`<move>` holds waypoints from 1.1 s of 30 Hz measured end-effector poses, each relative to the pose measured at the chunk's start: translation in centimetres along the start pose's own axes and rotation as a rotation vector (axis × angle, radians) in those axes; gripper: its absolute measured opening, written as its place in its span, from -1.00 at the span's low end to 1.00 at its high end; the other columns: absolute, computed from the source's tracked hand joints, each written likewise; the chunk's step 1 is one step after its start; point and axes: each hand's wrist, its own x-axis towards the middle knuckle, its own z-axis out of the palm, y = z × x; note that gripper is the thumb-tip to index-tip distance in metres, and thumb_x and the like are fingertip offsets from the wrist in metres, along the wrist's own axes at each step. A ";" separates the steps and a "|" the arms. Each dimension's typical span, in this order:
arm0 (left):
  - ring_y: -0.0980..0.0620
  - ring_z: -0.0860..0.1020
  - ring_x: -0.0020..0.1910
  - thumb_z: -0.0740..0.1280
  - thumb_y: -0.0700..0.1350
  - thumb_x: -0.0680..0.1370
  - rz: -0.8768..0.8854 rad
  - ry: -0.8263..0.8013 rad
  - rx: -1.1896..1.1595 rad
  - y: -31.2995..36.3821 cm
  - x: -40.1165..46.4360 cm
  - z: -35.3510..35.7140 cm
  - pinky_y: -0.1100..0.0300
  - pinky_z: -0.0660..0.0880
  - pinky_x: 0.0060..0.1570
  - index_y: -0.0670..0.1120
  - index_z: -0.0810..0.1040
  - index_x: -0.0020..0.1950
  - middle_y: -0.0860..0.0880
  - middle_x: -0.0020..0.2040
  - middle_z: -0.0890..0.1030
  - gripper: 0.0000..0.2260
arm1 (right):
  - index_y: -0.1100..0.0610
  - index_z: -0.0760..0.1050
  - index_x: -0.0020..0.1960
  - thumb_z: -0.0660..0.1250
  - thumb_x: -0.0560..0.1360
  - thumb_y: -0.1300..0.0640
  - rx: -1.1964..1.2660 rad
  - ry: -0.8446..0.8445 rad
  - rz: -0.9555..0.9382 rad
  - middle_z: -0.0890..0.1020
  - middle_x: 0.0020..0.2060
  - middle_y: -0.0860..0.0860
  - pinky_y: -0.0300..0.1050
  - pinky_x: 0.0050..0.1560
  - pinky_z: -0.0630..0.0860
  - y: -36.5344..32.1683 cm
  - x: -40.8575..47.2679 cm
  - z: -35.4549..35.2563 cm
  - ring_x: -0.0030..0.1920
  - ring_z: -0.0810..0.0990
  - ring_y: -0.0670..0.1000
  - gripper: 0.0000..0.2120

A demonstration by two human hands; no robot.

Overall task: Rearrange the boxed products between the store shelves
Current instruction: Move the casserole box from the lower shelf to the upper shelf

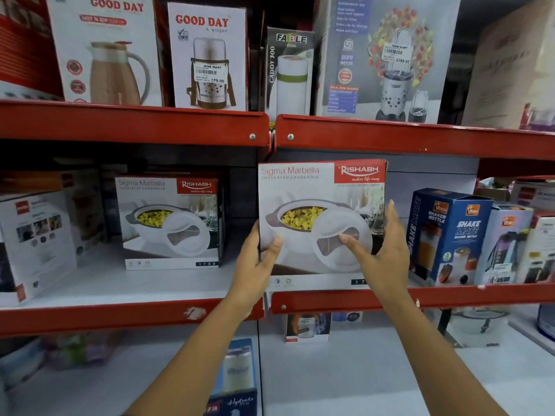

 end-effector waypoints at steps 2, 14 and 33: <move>0.40 0.42 0.25 0.28 0.05 0.59 0.021 0.024 -0.018 0.8 -1.0 -0.9 0.40 0.37 0.23 0.14 0.20 0.54 0.19 0.42 0.40 -0.46 | -0.02 0.01 0.56 0.50 0.37 -0.05 0.015 0.006 -0.010 0.25 0.52 -0.03 -0.16 0.36 0.19 -1.2 -1.1 -0.2 0.42 0.20 -0.16 -0.07; 0.14 0.53 0.29 0.39 0.00 0.52 0.076 0.097 0.028 3.2 -6.1 -5.4 -0.01 0.50 0.29 0.14 0.33 0.47 0.11 0.31 0.58 -0.47 | 0.01 0.15 0.53 0.56 0.31 0.00 0.111 0.009 0.042 0.36 0.35 -0.13 -0.13 0.38 0.29 -5.3 -7.0 -0.5 0.36 0.30 -0.14 -0.08; 0.13 0.57 0.25 0.42 -0.08 0.53 0.091 0.224 0.145 3.2 -9.7 -14.1 -0.01 0.51 0.28 0.11 0.37 0.44 0.11 0.27 0.61 -0.49 | 0.05 0.22 0.50 0.58 0.30 0.04 0.219 -0.076 0.010 0.42 0.40 0.01 0.07 0.39 0.41 -9.6 -11.1 5.7 0.40 0.39 0.00 -0.13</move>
